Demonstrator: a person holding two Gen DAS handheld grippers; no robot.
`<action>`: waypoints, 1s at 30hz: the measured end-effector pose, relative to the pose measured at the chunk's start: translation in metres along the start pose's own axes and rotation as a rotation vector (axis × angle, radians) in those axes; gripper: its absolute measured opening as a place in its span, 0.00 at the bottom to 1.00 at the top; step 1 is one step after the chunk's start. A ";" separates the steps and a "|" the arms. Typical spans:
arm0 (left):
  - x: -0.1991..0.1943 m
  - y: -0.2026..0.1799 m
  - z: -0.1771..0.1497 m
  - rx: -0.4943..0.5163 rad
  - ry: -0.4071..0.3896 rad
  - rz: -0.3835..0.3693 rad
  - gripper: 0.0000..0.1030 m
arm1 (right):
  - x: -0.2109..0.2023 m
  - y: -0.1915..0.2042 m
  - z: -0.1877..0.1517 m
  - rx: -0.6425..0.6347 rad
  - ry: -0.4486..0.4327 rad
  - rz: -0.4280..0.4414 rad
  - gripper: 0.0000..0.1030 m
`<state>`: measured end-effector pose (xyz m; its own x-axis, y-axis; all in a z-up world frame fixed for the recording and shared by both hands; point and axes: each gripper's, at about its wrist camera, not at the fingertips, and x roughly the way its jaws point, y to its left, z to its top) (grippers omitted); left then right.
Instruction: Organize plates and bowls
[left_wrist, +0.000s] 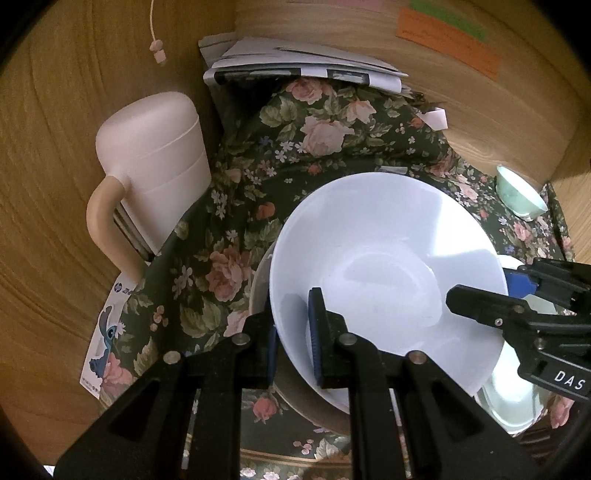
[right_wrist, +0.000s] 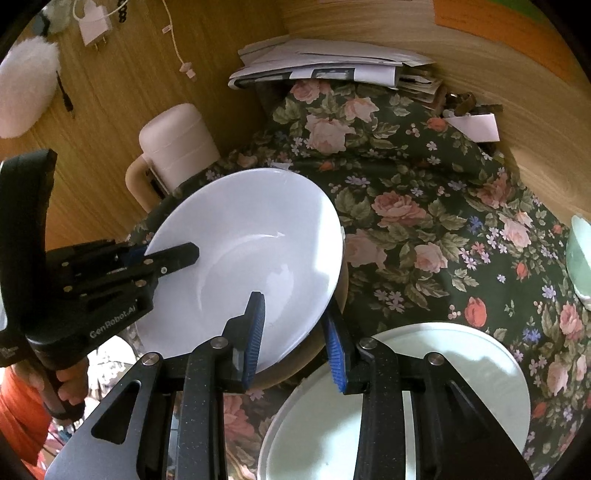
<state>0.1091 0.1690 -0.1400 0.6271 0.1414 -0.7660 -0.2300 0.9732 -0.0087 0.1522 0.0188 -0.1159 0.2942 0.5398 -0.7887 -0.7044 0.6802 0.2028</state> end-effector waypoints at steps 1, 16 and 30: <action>0.000 0.000 0.000 0.003 -0.002 0.001 0.14 | 0.000 0.000 0.000 -0.007 0.004 -0.003 0.29; 0.000 -0.002 0.000 0.007 -0.008 0.012 0.13 | -0.003 0.001 0.001 -0.042 -0.009 -0.052 0.32; 0.000 -0.028 0.004 0.123 -0.008 0.042 0.43 | -0.007 0.001 -0.001 -0.066 -0.043 -0.060 0.40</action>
<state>0.1188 0.1423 -0.1375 0.6250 0.1830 -0.7589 -0.1635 0.9813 0.1019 0.1487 0.0146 -0.1109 0.3634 0.5206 -0.7726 -0.7251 0.6788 0.1164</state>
